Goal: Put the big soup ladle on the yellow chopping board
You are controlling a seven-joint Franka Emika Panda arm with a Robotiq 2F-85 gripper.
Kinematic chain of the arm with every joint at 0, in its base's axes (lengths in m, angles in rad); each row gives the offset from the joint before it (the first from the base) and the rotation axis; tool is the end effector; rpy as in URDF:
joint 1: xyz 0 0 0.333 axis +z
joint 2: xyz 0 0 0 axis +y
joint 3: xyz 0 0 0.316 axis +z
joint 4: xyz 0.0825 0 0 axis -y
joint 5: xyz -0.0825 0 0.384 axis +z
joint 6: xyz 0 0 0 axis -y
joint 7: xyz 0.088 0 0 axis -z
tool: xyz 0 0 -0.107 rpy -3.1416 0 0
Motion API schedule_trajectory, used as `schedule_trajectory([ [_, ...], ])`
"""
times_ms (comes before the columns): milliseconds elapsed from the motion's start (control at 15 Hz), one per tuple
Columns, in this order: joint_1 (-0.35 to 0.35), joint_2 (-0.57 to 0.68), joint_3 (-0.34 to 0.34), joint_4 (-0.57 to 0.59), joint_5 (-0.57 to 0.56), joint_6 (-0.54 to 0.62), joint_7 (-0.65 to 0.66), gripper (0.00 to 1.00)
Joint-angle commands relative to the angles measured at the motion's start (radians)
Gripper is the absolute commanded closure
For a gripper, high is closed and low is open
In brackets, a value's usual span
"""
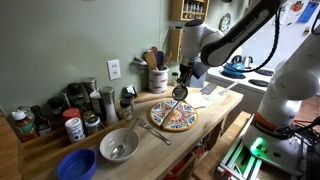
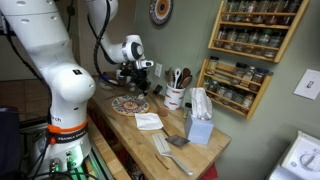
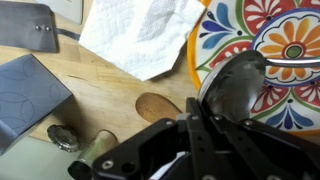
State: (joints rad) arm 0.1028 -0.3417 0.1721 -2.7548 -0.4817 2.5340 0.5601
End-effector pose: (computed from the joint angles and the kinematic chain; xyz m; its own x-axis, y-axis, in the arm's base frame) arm 0.3735 0.1065 0.3282 0.9686 0.1217 0.2170 0.0563 -0.9567 0.2855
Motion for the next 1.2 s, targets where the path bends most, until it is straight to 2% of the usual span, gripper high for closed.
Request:
schedule_trajectory([
  [0,-0.038,-0.003,0.040,0.001,0.024,0.004,-0.018,0.96],
  [67,-0.038,-0.003,0.040,0.001,0.025,0.004,-0.018,0.99],
  [600,-0.075,0.099,0.059,0.002,0.023,0.178,-0.007,0.99],
  [667,-0.058,0.113,0.030,0.002,-0.019,0.197,0.021,0.99],
  [933,-0.086,0.158,0.025,0.002,-0.115,0.289,0.051,0.99],
  [1133,-0.125,0.172,0.023,0.003,-0.238,0.332,0.107,0.99],
])
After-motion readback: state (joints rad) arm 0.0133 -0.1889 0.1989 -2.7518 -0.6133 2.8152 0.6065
